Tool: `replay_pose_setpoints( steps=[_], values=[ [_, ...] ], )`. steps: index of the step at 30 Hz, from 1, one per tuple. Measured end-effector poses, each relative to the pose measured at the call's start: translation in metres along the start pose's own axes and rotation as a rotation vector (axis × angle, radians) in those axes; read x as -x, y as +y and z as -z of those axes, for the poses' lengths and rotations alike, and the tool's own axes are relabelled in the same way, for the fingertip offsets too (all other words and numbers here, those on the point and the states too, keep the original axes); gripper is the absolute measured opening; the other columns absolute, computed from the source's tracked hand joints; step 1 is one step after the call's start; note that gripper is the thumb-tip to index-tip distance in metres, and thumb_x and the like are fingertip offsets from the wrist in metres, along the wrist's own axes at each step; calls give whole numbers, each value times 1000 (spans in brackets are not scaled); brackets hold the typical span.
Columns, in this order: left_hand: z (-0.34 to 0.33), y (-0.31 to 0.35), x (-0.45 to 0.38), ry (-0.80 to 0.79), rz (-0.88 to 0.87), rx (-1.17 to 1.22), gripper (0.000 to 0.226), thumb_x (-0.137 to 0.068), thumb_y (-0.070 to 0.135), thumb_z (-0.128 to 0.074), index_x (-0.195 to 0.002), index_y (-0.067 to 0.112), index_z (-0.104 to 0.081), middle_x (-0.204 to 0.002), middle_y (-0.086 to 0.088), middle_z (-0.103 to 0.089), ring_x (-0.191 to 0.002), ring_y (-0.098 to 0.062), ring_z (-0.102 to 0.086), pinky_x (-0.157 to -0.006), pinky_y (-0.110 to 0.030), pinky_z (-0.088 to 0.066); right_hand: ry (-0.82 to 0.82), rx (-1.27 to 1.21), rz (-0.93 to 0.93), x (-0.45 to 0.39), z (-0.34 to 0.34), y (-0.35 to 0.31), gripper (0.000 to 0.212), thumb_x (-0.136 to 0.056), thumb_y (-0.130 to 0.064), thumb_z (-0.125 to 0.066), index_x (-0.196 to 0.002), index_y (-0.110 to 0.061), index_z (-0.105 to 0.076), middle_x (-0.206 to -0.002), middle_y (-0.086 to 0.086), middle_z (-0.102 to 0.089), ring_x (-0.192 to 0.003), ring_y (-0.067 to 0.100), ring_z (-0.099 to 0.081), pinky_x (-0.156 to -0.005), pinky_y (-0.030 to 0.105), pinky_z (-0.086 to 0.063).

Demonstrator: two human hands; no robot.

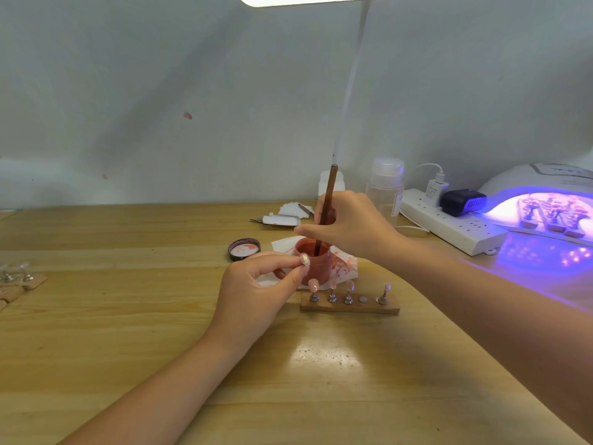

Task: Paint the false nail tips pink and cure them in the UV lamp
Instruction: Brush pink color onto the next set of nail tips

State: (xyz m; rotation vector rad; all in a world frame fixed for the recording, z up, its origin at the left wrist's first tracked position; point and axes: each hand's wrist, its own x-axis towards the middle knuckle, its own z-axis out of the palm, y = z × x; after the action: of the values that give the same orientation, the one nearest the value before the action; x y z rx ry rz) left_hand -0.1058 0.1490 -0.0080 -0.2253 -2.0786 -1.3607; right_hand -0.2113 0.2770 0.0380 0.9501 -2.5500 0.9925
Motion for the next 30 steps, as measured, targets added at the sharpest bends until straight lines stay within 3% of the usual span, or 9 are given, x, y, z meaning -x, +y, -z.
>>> replay_pose_setpoints(
  steps=[6, 10, 14, 23, 30],
  values=[
    [0, 0, 0, -9, -13, -12, 29, -72, 2, -73, -74, 31, -70, -70, 21, -67, -76, -6, -64, -69, -5, -43, 130, -218, -73, 1, 13, 2, 31, -78, -31, -73, -59, -14, -54, -44, -6, -57, -45, 3, -56, -54, 20, -46],
    [0, 0, 0, -16, -10, -19, 31, -72, 2, -73, -74, 33, -69, -69, 23, -67, -76, -5, -63, -68, -5, -43, 223, -399, -172, 3, 20, 7, 28, -78, -25, -73, -63, -12, -54, -44, -5, -58, -38, 0, -54, -42, 8, -37],
    [0, 0, 0, -12, 3, -21, 31, -73, 3, -73, -73, 33, -69, -69, 23, -67, -76, -4, -63, -68, -5, -43, 220, -513, -257, 7, 22, 14, 27, -79, -21, -73, -63, -13, -52, -42, -6, -57, -37, 1, -53, -37, 9, -35],
    [0, 1, 0, -21, 24, -25, 32, -74, 3, -72, -75, 35, -68, -72, 32, -65, -78, 6, -62, -69, -4, -42, 263, -442, -315, 12, 27, 27, 25, -79, -29, -71, -64, -16, -56, -44, -9, -61, -42, 2, -56, -40, 10, -42],
    [1, 3, 1, -23, 47, -30, 31, -75, 2, -71, -76, 32, -68, -72, 22, -66, -77, 1, -62, -68, -4, -43, 420, -523, -239, 26, 36, 17, 31, -79, -35, -69, -63, -14, -52, -41, -7, -56, -38, 2, -50, -43, 11, -42]
  ],
)
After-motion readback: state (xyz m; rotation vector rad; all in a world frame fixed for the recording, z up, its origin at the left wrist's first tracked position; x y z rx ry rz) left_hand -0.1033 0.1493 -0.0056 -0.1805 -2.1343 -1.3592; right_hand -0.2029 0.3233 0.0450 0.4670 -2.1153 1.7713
